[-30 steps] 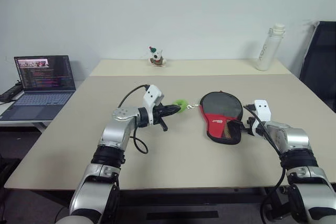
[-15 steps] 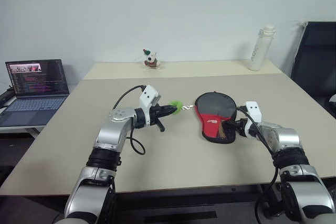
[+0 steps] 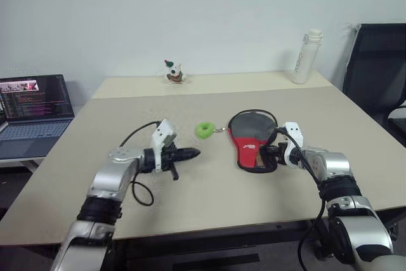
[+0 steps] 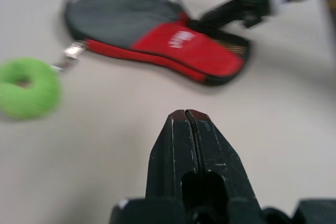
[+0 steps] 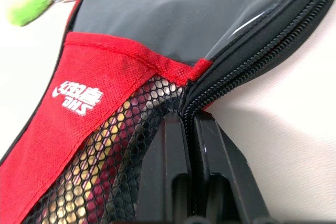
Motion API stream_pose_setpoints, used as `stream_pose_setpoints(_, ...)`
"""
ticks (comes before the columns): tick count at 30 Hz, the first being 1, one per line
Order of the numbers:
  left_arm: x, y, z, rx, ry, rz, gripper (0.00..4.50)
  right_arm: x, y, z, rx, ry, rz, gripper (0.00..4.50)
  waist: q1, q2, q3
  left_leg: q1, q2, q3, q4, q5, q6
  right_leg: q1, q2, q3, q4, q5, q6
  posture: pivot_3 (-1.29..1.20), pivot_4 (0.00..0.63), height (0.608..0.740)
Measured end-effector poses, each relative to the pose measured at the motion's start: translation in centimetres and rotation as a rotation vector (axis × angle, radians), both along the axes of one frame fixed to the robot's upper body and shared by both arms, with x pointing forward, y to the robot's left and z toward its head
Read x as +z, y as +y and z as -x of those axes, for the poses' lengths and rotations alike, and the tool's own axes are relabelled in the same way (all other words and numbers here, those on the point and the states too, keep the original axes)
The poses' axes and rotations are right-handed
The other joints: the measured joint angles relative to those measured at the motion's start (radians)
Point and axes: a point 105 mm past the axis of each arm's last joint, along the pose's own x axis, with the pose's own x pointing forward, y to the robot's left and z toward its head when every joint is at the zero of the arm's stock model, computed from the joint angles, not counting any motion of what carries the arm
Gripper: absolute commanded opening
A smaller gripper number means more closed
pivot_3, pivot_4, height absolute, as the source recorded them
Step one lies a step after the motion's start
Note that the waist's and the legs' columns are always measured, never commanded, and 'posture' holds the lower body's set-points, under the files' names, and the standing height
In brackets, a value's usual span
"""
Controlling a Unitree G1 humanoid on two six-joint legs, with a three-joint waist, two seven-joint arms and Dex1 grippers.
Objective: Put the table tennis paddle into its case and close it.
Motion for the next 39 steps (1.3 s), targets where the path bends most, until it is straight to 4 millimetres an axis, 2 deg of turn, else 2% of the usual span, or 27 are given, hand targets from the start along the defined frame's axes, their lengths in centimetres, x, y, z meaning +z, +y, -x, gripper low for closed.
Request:
stream_pose_setpoints(5,1.4,0.5,1.8,-0.063,0.011,0.022,0.0,-0.3,3.3,2.1,0.113,0.039,-0.045,0.01,-0.001,0.0,0.0,0.0,0.001,-0.002,0.0,0.0,0.0,0.0,0.0,0.0,0.0,-0.002,0.003,0.0,0.15,0.74)
stream_pose_setpoints(10,1.3,0.5,3.1,-0.099,0.043,0.02,0.0,-0.8,6.4,5.3,0.21,0.088,-0.102,0.01,0.001,0.0,0.0,0.0,0.001,-0.004,0.0,-0.001,-0.001,0.0,0.0,0.0,0.0,-0.002,0.003,0.0,0.15,0.74)
stream_pose_setpoints(14,1.5,0.1,3.5,-0.118,0.042,0.019,0.0,-1.1,7.8,7.4,0.236,0.116,-0.125,0.01,0.004,0.0,0.0,-0.001,0.001,-0.005,0.0,-0.001,-0.001,0.0,-0.001,0.0,-0.001,-0.002,0.003,0.0,0.15,0.74)
stream_pose_setpoints(17,1.5,-0.1,3.7,-0.125,0.042,0.017,0.0,-1.4,8.1,9.1,0.23,0.14,-0.143,0.01,0.006,0.0,0.0,-0.001,0.001,-0.005,0.0,-0.001,-0.001,0.0,-0.001,0.0,-0.001,-0.002,0.003,0.0,0.15,0.74)
stream_pose_setpoints(24,1.1,-0.5,3.9,-0.139,0.064,0.016,0.0,-1.5,6.6,11.4,0.167,0.176,-0.158,0.01,0.025,0.0,0.0,-0.001,0.001,-0.006,0.0,-0.001,-0.001,0.0,-0.002,0.0,-0.002,-0.003,0.003,0.0,0.15,0.74)
stream_pose_setpoints(30,1.2,-0.5,3.9,-0.144,0.065,0.016,0.0,-1.8,6.1,12.2,0.133,0.191,-0.165,0.01,0.031,0.0,0.0,-0.002,0.001,-0.005,-0.001,-0.001,-0.001,0.0,-0.002,-0.001,-0.004,-0.003,0.003,0.0,0.15,0.74)
stream_pose_setpoints(36,1.1,-0.8,3.8,-0.157,0.066,0.008,0.0,-2.0,6.3,12.1,0.11,0.189,-0.172,0.01,0.032,0.0,0.0,-0.002,0.001,-0.005,-0.001,-0.001,-0.002,0.0,-0.002,-0.001,-0.005,-0.003,0.003,0.0,0.15,0.74)
stream_pose_setpoints(39,1.1,-0.8,3.8,-0.157,0.065,0.008,0.0,-2.2,6.0,12.1,0.095,0.188,-0.167,0.74,0.032,0.0,0.0,-0.002,0.001,-0.005,-0.001,-0.001,-0.002,0.0,-0.002,-0.001,-0.005,-0.003,0.003,0.0,0.15,0.74)
